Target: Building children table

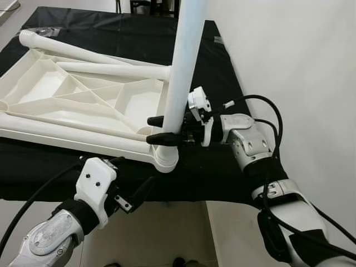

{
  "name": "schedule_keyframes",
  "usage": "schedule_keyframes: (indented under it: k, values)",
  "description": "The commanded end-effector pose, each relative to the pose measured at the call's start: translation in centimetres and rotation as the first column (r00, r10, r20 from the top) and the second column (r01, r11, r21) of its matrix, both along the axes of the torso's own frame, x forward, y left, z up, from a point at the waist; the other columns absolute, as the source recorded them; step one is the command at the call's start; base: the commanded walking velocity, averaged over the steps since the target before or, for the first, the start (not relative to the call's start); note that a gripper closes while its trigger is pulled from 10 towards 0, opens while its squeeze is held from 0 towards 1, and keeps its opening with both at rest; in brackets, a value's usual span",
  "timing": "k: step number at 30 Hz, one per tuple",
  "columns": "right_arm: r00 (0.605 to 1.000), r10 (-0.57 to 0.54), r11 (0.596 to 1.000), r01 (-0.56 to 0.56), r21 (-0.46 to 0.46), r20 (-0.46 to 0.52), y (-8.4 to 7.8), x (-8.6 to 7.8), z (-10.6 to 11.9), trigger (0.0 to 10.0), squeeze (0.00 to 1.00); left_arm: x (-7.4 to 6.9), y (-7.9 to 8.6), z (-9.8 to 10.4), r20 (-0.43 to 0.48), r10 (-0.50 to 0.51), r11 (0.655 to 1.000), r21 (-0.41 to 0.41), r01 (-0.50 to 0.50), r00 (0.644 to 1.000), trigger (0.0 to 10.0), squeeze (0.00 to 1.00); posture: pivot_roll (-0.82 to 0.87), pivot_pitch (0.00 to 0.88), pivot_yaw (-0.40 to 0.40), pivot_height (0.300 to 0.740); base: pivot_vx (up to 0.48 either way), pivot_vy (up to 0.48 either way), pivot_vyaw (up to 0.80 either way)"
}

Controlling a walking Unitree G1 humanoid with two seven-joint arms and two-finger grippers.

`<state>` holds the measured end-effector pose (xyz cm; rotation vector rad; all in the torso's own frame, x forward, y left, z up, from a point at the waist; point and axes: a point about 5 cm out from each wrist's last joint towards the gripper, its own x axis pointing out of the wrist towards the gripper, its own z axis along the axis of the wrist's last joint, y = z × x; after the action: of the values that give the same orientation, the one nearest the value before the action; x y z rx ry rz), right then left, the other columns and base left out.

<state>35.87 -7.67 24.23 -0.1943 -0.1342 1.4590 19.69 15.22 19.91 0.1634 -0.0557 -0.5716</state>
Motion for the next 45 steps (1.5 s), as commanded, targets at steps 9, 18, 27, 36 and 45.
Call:
schedule_keyframes:
  k: [9, 18, 27, 36, 45]
  values:
    - [0.647, -0.758, 0.651, 0.758, -0.035, -0.081, 0.1, -2.7, -7.2, 0.0, 0.00, -0.4, -0.1, -0.3, -0.016, -0.016, 1.000, 0.001, 0.016, 1.000, 10.0, 0.00, 0.13, 0.215, -0.136, 0.740, 0.000, 0.000, 0.00]
    - [0.733, -0.676, 0.736, 0.677, -0.015, -0.074, 2.4, -2.5, -6.6, 10.0, 0.00, -0.1, -0.3, -0.3, -0.010, -0.026, 1.000, -0.005, 0.026, 1.000, 10.0, 0.00, 0.13, 0.196, -0.142, 0.740, 0.000, 0.000, 0.00]
    - [0.907, -0.420, 0.899, 0.419, 0.125, -0.018, 3.8, -2.4, -2.7, 10.0, 1.00, 0.0, -0.2, -0.2, -0.001, -0.016, 1.000, -0.003, 0.016, 1.000, 10.0, 0.00, 0.14, 0.199, -0.144, 0.740, 0.000, 0.000, 0.00]
    - [0.992, -0.022, 1.000, 0.020, 0.017, 0.121, 3.6, -2.8, -0.3, 10.0, 0.00, 0.0, -0.1, -0.2, 0.003, -0.009, 1.000, -0.001, 0.009, 1.000, 10.0, 0.00, 0.15, 0.202, -0.153, 0.740, 0.000, 0.000, 0.00]
    - [0.991, 0.117, 0.993, -0.115, -0.037, 0.061, 2.6, -1.6, 0.1, 10.0, 0.00, -0.1, -0.1, -0.1, 0.003, -0.005, 1.000, 0.000, 0.005, 1.000, 10.0, 0.00, 0.16, 0.206, -0.147, 0.740, 0.000, 0.000, 0.00]
